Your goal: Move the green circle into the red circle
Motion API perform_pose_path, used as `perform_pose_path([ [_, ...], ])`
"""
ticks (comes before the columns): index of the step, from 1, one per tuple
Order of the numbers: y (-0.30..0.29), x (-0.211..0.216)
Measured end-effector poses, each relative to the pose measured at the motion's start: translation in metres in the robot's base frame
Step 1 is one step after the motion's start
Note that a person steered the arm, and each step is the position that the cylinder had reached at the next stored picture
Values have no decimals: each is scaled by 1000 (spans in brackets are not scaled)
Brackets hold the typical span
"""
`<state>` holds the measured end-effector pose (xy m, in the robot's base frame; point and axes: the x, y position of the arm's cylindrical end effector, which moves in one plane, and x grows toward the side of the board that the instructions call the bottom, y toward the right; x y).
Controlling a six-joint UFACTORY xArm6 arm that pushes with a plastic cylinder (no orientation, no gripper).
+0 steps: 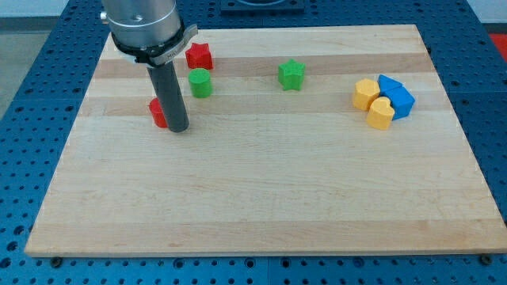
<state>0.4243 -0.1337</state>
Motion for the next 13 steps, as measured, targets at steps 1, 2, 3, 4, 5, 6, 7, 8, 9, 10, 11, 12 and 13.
perform_pose_path([
  [1,0,-15],
  [2,1,-29],
  [3,7,-42],
  [4,21,-54],
  [5,46,-55],
  [6,63,-68],
  [7,64,-92],
  [8,58,-105],
  [9,54,-116],
  [10,49,-131],
  [11,40,-134],
  [12,37,-127],
  [13,37,-107],
])
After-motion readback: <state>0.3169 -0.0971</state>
